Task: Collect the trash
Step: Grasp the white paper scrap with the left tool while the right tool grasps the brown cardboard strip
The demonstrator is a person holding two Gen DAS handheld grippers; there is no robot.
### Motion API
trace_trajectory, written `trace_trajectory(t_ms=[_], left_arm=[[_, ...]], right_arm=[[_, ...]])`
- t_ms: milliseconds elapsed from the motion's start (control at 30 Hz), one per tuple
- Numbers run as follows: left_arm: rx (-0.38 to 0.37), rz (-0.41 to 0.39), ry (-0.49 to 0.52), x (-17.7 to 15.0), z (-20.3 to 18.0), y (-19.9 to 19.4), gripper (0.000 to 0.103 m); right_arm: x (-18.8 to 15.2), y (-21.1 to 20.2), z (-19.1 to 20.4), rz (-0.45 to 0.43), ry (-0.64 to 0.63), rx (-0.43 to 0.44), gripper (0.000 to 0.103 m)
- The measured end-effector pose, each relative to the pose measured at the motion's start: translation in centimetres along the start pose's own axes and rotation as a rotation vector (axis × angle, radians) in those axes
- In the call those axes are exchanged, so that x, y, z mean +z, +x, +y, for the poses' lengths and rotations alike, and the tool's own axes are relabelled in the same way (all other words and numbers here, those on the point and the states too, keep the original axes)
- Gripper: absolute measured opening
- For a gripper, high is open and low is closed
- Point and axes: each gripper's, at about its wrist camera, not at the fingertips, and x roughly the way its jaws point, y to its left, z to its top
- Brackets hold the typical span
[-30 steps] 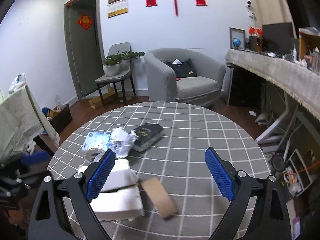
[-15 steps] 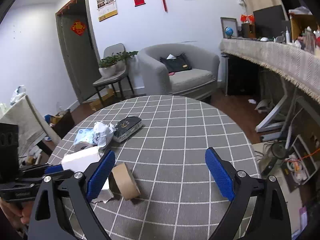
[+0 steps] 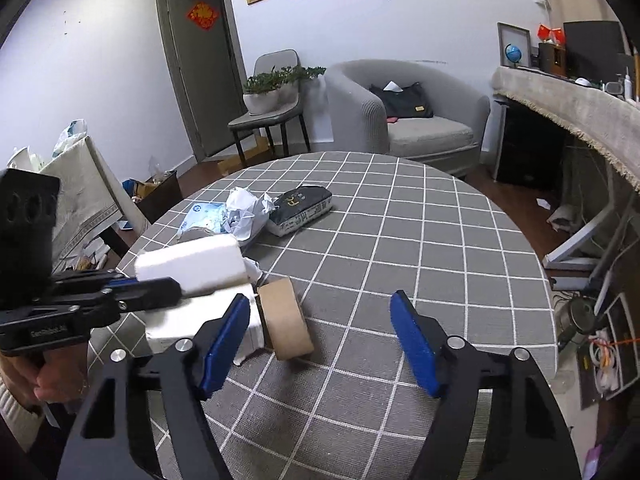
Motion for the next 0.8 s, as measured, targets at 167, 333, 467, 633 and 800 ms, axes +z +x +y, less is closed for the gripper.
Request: trace_trajectory(t_ms=[167,333,467,633,800], left_arm=[[-0.002,-0.013,0.039,0.3,-0.9,-1.1,0.004],[-0.003,-0.047,0.038,0.8,-0.9,-2.6,0.004],[-0.009,-0.075,0.030,1.1,-0.5,-4.0,0.004],[-0.005,-0.096,0.005,1.1,0.7,-5.7,0.004],[0.020,-0.113,-0.007,0.9,1.9,-7.4,0.004]], right_arm=[[0.4,0.0,0.1,0.000,0.026,0.019,0.065],[0.5,0.8,1.1,0.025,0.011,0.029,0.065],[0.5,2.0,2.0,0.066,-0.018,0.011,0.065],[0.5,3.1,2.6,0.095,-0.017,-0.005,0.063],[0.5,4.4,3.2,0.130,-0.026,-0.044,0.054]])
